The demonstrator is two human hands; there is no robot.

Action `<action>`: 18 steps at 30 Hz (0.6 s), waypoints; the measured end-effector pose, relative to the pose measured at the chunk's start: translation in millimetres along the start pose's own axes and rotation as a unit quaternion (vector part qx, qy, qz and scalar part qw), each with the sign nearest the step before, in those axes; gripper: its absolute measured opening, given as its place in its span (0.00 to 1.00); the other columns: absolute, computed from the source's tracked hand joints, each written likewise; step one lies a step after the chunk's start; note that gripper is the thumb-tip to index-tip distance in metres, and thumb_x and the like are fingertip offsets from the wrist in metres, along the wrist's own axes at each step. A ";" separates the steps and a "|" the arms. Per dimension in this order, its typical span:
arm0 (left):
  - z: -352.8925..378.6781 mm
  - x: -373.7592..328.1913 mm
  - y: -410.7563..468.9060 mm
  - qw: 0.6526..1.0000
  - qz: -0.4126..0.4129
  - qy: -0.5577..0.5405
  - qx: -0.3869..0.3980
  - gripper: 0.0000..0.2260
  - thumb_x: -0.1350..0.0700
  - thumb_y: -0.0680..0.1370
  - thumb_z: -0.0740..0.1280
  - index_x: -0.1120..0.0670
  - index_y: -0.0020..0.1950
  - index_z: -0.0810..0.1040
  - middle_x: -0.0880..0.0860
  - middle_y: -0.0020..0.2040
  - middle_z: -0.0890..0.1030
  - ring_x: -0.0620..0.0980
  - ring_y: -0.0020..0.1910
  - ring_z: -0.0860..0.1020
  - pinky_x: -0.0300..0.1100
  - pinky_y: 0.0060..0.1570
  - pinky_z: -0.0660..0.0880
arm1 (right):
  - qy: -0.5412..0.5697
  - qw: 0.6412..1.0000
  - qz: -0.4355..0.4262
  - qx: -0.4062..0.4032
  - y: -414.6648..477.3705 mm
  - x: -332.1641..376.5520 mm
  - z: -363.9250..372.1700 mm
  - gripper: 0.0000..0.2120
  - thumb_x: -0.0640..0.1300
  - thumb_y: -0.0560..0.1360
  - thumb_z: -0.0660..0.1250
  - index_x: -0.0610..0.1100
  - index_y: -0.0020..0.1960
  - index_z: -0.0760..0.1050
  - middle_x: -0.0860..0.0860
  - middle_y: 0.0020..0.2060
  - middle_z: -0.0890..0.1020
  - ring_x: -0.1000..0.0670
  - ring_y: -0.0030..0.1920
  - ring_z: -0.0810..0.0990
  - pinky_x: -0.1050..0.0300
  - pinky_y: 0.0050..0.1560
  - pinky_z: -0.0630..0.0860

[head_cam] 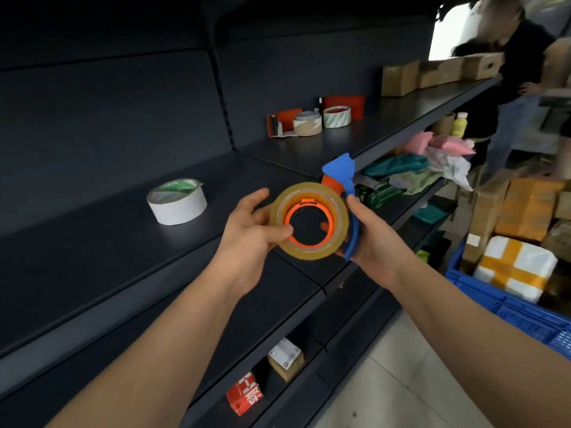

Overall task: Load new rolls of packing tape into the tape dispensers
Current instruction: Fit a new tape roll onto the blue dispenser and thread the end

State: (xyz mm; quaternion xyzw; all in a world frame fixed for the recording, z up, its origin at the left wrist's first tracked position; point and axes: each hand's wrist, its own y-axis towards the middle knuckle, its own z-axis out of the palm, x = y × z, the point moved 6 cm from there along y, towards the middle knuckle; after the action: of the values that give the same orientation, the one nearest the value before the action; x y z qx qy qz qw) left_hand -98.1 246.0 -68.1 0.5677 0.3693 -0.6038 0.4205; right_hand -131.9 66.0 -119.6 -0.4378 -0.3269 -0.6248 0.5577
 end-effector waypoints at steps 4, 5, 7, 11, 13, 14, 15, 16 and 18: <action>28.6 -5.4 18.9 0.999 0.035 0.016 -0.021 0.29 0.73 0.74 0.66 0.51 0.71 0.66 0.55 0.56 0.82 0.55 0.57 0.81 0.45 0.51 0.78 | -0.033 0.999 0.014 0.001 28.6 23.3 -28.8 0.24 0.59 0.77 0.62 0.46 0.66 0.77 0.47 0.61 0.82 0.44 0.63 0.79 0.44 0.64 0.74; 37.3 -7.5 23.6 0.999 0.042 0.020 -0.027 0.28 0.72 0.75 0.66 0.51 0.70 0.67 0.55 0.56 0.83 0.55 0.57 0.81 0.46 0.52 0.78 | -0.036 0.999 0.017 0.007 34.7 30.2 -35.1 0.23 0.59 0.77 0.62 0.46 0.66 0.77 0.46 0.61 0.82 0.45 0.62 0.80 0.44 0.64 0.75; 54.0 -12.1 33.0 0.997 0.054 0.024 -0.044 0.27 0.72 0.75 0.66 0.50 0.69 0.67 0.56 0.56 0.83 0.57 0.58 0.80 0.50 0.56 0.78 | -0.031 0.999 0.024 0.019 44.8 43.5 -47.5 0.21 0.59 0.78 0.62 0.47 0.64 0.78 0.46 0.60 0.82 0.46 0.61 0.80 0.45 0.62 0.76; 81.6 -13.7 47.6 0.993 0.063 0.023 -0.096 0.25 0.71 0.76 0.66 0.52 0.69 0.67 0.57 0.57 0.83 0.59 0.60 0.80 0.54 0.60 0.76 | -0.020 0.998 0.043 0.045 62.3 62.7 -69.8 0.21 0.58 0.78 0.62 0.47 0.63 0.78 0.46 0.57 0.84 0.45 0.60 0.82 0.46 0.59 0.78; 92.5 -10.1 51.3 0.990 0.060 0.022 -0.123 0.25 0.71 0.76 0.66 0.52 0.69 0.67 0.57 0.58 0.82 0.59 0.60 0.80 0.55 0.61 0.76 | -0.024 0.996 0.050 0.065 68.3 68.9 -76.8 0.18 0.57 0.78 0.62 0.48 0.59 0.80 0.47 0.53 0.84 0.46 0.57 0.82 0.46 0.56 0.79; 97.1 -7.8 52.6 0.989 0.057 0.025 -0.134 0.25 0.71 0.76 0.66 0.53 0.69 0.67 0.57 0.58 0.82 0.59 0.60 0.80 0.55 0.62 0.76 | -0.026 0.995 0.055 0.076 69.9 71.0 -79.3 0.17 0.58 0.78 0.62 0.49 0.56 0.81 0.47 0.53 0.84 0.47 0.56 0.83 0.47 0.54 0.80; 100.5 -5.7 53.9 0.987 0.054 0.028 -0.146 0.25 0.71 0.76 0.66 0.53 0.69 0.67 0.57 0.58 0.82 0.58 0.60 0.79 0.55 0.62 0.75 | -0.028 0.994 0.059 0.089 71.3 72.4 -81.0 0.17 0.58 0.76 0.63 0.49 0.55 0.81 0.47 0.53 0.84 0.47 0.56 0.83 0.48 0.53 0.80; 102.8 -3.9 54.4 0.986 0.050 0.030 -0.158 0.25 0.71 0.76 0.66 0.54 0.69 0.68 0.57 0.59 0.82 0.58 0.60 0.79 0.54 0.62 0.75 | -0.034 0.992 0.059 0.105 71.5 74.1 -81.9 0.18 0.59 0.74 0.64 0.49 0.56 0.81 0.46 0.54 0.84 0.46 0.57 0.83 0.48 0.53 0.80; 105.6 -3.2 54.5 0.983 0.046 0.030 -0.173 0.25 0.71 0.75 0.67 0.53 0.68 0.68 0.57 0.59 0.82 0.57 0.60 0.79 0.54 0.63 0.75 | -0.054 0.988 0.047 0.137 73.3 76.7 -82.3 0.25 0.58 0.67 0.68 0.45 0.60 0.79 0.42 0.55 0.82 0.44 0.62 0.80 0.49 0.55 0.79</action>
State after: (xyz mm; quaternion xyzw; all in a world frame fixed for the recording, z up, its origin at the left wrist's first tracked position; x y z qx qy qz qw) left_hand -87.2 128.4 -54.5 0.5207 0.4542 -0.4934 0.5284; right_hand -74.5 -51.3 -88.7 -0.4055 -0.4179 -0.5225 0.6229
